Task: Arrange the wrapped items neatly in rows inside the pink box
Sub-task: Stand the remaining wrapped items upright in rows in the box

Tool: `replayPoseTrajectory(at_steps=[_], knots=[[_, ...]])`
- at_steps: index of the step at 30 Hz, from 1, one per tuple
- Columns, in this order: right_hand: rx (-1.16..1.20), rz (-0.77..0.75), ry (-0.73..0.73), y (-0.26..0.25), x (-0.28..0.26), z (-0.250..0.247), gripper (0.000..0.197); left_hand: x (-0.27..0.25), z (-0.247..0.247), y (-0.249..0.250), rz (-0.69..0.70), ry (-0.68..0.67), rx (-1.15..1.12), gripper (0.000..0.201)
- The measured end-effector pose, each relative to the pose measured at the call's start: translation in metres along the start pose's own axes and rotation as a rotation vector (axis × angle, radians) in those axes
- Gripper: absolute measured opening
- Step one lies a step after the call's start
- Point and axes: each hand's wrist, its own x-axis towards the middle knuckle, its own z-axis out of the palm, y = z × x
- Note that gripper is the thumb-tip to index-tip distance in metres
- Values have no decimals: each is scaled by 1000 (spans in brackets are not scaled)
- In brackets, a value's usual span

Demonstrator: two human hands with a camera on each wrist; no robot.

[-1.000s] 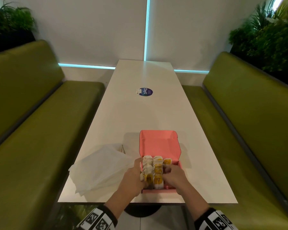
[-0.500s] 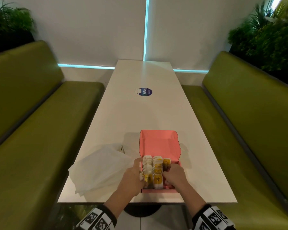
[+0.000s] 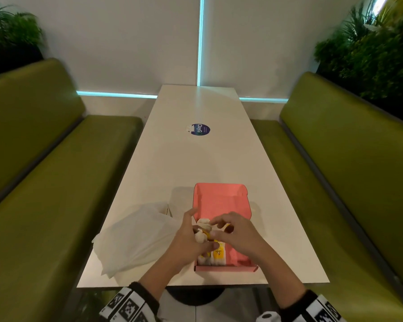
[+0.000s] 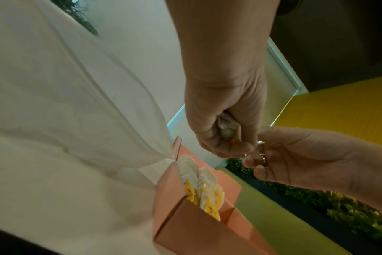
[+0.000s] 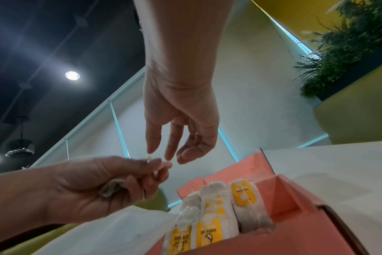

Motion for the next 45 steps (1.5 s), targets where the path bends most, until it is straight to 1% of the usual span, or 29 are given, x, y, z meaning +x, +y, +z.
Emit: replayPoseTrajectory(at_steps=[2, 3, 4, 6, 8, 10, 12, 14, 16, 18, 20, 21, 22, 26, 30, 33, 35, 38, 41, 45], knots=[[21, -17, -37, -7, -1, 0, 14, -2, 1, 5, 7, -53, -39, 99], [49, -18, -41, -8, -1, 0, 18, -3, 2, 8, 11, -63, -45, 100], [70, -16, -34, -9, -1, 0, 21, -3, 1, 8, 13, -67, -50, 100], [59, -22, 5, -11, 0, -1, 22, -4, 0, 9, 26, -76, -65, 94], [25, -31, 84, -11, 2, -2, 21, -5, -1, 9, 39, -78, -75, 82], [15, -33, 160, -11, 3, -4, 24, -6, -3, 8, 52, -57, -85, 65], [28, -32, 202, -10, 5, -5, 26, -5, -4, 8, 47, -34, -122, 47], [42, -25, 219, -9, 5, -6, 25, -4, -5, 7, 24, -10, -168, 33], [88, -9, 204, -8, 5, -6, 21, -3, -6, 6, -8, 7, -216, 23], [262, 19, 151, -9, 4, -6, 14, -2, -6, 6, -23, 0, -274, 18], [439, 60, 121, -11, 2, -8, 13, -2, -7, 7, -31, -10, -329, 17], [480, 72, 116, -11, 2, -10, 13, -2, -7, 7, -33, -11, -357, 19], [487, 83, 100, -11, 1, -11, 13, -2, -7, 8, -32, -12, -383, 22], [400, 120, -54, -11, -1, -10, 16, -3, -7, 10, -13, -42, -417, 34], [418, 121, -18, -12, 0, -8, 11, -4, -6, 11, 0, -41, -399, 36], [432, 119, 14, -12, 2, -9, 3, -4, -6, 11, 22, -15, -374, 37], [449, 134, 27, -12, 2, -11, 6, -4, -8, 10, 29, -13, -381, 40], [469, 160, 18, -12, 4, -14, 8, -3, -9, 8, 34, 2, -393, 33], [484, 153, -4, -13, 5, -14, 8, 0, -8, 7, 42, 44, -406, 30], [517, 147, -7, -15, 5, -15, 9, 1, -6, 10, -6, 98, -437, 19]])
